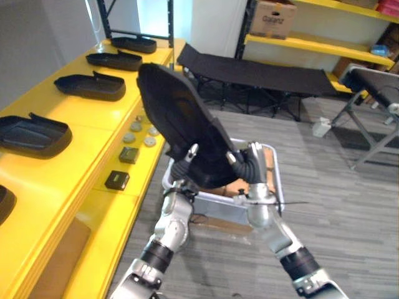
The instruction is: Walk over and take plastic housings, then place them on the shelf
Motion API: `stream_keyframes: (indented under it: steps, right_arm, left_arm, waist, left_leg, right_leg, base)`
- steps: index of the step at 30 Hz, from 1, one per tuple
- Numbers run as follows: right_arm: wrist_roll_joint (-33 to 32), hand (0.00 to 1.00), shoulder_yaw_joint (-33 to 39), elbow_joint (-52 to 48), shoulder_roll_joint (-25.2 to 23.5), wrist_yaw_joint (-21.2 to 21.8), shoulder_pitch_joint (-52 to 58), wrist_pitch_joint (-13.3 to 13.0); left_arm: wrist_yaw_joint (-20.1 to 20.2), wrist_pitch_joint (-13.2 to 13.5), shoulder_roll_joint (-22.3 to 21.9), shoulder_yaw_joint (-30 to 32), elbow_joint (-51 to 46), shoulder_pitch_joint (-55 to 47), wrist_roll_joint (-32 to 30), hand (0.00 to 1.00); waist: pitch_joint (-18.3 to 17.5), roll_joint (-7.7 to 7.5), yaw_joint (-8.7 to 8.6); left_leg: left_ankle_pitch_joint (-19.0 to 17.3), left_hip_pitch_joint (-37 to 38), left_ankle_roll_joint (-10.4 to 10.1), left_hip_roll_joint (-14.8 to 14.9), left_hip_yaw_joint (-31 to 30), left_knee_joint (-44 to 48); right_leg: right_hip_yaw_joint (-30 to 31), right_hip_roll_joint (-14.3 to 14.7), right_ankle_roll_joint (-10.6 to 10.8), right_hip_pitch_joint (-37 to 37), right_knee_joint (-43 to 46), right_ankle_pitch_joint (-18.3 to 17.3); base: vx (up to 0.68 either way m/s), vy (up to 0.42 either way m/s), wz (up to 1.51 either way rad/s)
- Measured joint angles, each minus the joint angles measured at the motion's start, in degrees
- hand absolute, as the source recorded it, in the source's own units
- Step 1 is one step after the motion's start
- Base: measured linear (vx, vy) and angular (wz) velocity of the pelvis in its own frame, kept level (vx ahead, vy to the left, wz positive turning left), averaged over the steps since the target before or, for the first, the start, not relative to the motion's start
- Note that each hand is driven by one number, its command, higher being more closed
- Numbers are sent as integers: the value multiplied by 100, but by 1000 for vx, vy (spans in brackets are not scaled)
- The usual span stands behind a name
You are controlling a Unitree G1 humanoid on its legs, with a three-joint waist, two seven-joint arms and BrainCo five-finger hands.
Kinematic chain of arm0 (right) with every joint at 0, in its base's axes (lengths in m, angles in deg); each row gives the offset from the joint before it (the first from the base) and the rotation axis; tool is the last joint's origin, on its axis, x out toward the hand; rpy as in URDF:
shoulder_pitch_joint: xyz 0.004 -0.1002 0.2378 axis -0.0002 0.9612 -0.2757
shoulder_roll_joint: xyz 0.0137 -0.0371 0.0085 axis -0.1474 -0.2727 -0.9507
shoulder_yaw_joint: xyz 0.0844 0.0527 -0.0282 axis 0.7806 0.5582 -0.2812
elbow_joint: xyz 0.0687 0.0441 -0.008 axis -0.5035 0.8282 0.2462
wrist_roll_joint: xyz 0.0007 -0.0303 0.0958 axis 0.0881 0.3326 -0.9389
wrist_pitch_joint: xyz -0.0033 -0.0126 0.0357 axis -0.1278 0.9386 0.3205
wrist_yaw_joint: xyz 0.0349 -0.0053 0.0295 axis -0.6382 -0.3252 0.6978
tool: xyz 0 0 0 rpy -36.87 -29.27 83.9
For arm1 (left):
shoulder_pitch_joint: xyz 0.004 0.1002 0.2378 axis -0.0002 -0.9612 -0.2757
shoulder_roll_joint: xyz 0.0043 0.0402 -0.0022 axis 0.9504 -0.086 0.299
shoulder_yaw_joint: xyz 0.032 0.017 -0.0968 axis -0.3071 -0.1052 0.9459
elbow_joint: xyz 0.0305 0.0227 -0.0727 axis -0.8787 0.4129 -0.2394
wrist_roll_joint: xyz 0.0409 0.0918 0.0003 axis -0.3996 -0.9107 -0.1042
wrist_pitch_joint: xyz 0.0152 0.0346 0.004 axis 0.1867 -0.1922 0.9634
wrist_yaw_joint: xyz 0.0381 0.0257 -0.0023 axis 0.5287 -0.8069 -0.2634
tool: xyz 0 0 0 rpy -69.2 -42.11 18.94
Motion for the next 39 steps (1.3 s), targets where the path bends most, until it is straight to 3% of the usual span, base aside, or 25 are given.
stream_keyframes:
  steps: [5, 6, 11, 18, 23, 25, 28, 29, 30, 32, 33, 36, 39]
  right_arm:
    - [-122, 100, -17, -2, -91, 9, 55, 11]
    - [-132, 0, -11, -45, -111, 9, 119, 17]
    - [-456, 0, -122, -187, -233, 59, 363, -14]
    - [-1853, 0, -93, -320, -211, 1092, 934, -129]
    - [-2334, 0, 115, -898, -209, 1321, 1314, -112]
    - [-2905, 0, 163, -1266, -220, 1489, 1432, -152]
    - [-4089, 0, 467, -1812, -265, 2003, 1612, -599]
    - [-4872, 0, 890, -2000, -421, 2167, 1609, -948]
    - [-5206, 0, 1200, -2117, -528, 2232, 1587, -1131]
    - [-6077, 0, 2473, -2508, -705, 2303, 1520, -1789]
    - [-6259, 0, 2841, -2590, -696, 2318, 1541, -1948]
    - [-6664, 0, 3478, -2683, -719, 2499, 1688, -1995]
    - [-6986, 0, 3726, -2516, -900, 2682, 2020, -1825]
  left_arm:
    - [20, 14, -1, 1, 0, -41, -52, 100]
    - [60, 14, -2, 1, -1, -59, -66, 100]
    - [105, 9, -13, 62, -329, -440, -145, 100]
    - [-37, -82, 12, 388, -1018, -992, -1316, 100]
    - [-241, -80, 19, 452, -1812, -1159, -2103, 100]
    - [-377, -81, 8, 481, -2047, -1204, -2425, 100]
    - [-598, -86, -4, 679, -2251, -1325, -3162, 100]
    - [-798, -95, -4, 954, -2249, -1433, -3494, 100]
    - [-908, -101, 9, 1150, -2246, -1520, -3687, 100]
    - [-1345, -118, 118, 1931, -2241, -1892, -4237, 100]
    - [-1505, -138, 176, 2231, -2235, -2017, -4399, 100]
    - [-1985, -243, 299, 2768, -2235, -2164, -5020, 100]
    - [-2081, -242, 269, 2832, -2237, -2164, -5367, 100]
  waist:
    - [-57, 51, -68]
    - [-75, 82, -74]
    - [-134, 163, -144]
    - [-136, 162, -136]
    - [-138, 159, -130]
    - [-138, 159, -134]
    - [-141, 158, -166]
    - [-138, 163, -173]
    - [-139, 169, -180]
    - [-143, 175, -254]
    - [-143, 175, -284]
    - [-139, 190, -304]
    - [-135, 235, -308]
  left_leg:
    - [17, 53, 3, -17, 16, -88]
    - [18, 56, 2, -19, 15, -106]
    - [23, 62, -2, -20, 31, -152]
    - [22, 65, -3, -19, 37, -157]
    - [21, 96, -5, -18, 93, -173]
    - [24, 171, -11, -17, 153, -232]
    - [24, 203, -13, -17, 185, -266]
    - [24, 236, -13, -16, 215, -285]
    - [24, 250, -13, -16, 242, -296]
    - [21, 263, -14, -18, 301, -315]
    - [22, 263, -14, -17, 307, -323]
    - [22, 258, -14, -22, 347, -345]
    - [22, 255, -14, -25, 350, -363]
  right_leg:
    - [8, -7, -2, -3, 0, -2]
    - [8, -6, -4, -10, 1, -3]
    - [12, -3, -7, -43, 1, -5]
    - [12, -2, -14, -43, 1, -11]
    - [41, -2, -15, -46, 1, -11]
    - [104, 2, -15, -48, 1, -11]
    - [158, 6, -14, -66, 1, -11]
    - [181, 9, -13, -64, 1, -12]
    - [194, 10, -12, -65, 0, -13]
    - [224, 8, -11, -84, 0, -14]
    - [230, 10, -11, -94, 0, -14]
    - [299, 8, -10, -152, 0, -15]
    - [305, 6, -9, -163, 0, -16]
  base:
    - [8, 33, -2]
    - [11, 37, -1]
    - [7, 25, -2]
    - [-9, 35, 0]
    - [-5, 33, -3]
    - [-3, 34, -14]
    - [1, 31, -10]
    - [3, 34, -8]
    - [4, 37, -10]
    - [10, 36, -7]
    - [14, 30, -4]
    - [5, 26, -8]
    - [-1, 10, -1]
